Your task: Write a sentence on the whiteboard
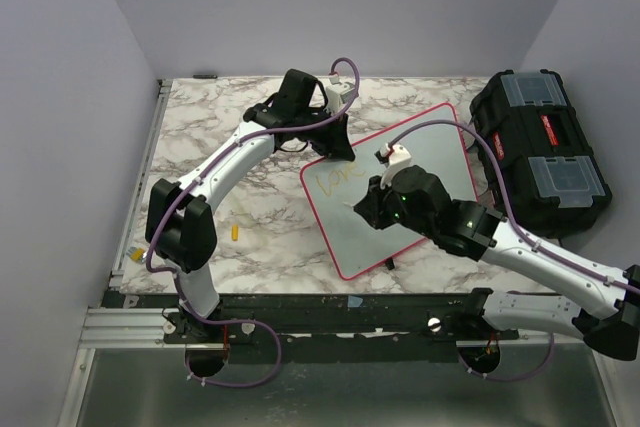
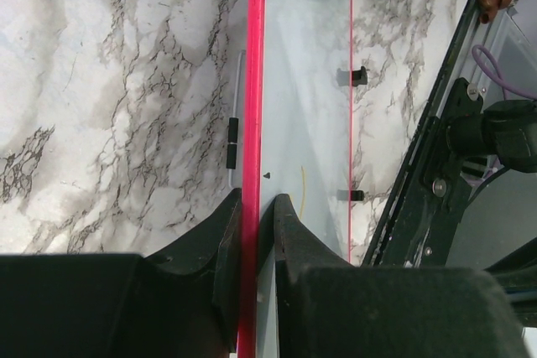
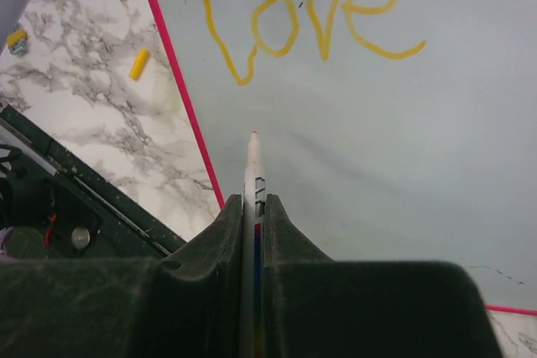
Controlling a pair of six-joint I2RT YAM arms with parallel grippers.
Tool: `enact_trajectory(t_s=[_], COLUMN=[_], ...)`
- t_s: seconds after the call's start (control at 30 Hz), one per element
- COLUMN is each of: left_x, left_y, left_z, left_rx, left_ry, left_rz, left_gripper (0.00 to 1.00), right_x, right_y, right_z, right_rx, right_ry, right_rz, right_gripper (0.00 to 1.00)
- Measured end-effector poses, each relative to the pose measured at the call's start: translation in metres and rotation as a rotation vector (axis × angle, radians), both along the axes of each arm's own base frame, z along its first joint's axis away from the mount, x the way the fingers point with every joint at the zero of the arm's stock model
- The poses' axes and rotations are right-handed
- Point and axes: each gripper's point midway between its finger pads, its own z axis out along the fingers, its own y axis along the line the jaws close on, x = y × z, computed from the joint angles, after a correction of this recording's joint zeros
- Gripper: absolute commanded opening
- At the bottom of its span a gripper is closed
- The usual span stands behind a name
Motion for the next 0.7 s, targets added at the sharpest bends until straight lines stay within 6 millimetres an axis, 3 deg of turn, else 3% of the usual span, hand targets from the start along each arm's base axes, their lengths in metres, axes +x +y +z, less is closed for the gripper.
enact_trajectory(t_s=[0.7], left_x=[0.000], left_y=[-0.002], left_z=[0.001], left_rx=[-0.020], left_ry=[-0.003], left_rz=[-0.004], left_gripper=[0.00], right_x=[-0.025], right_y=[-0.012], right_z=[-0.002], right_rx=[0.029], right_ry=[0.035], right_rz=[0.004], right_gripper=[0.01])
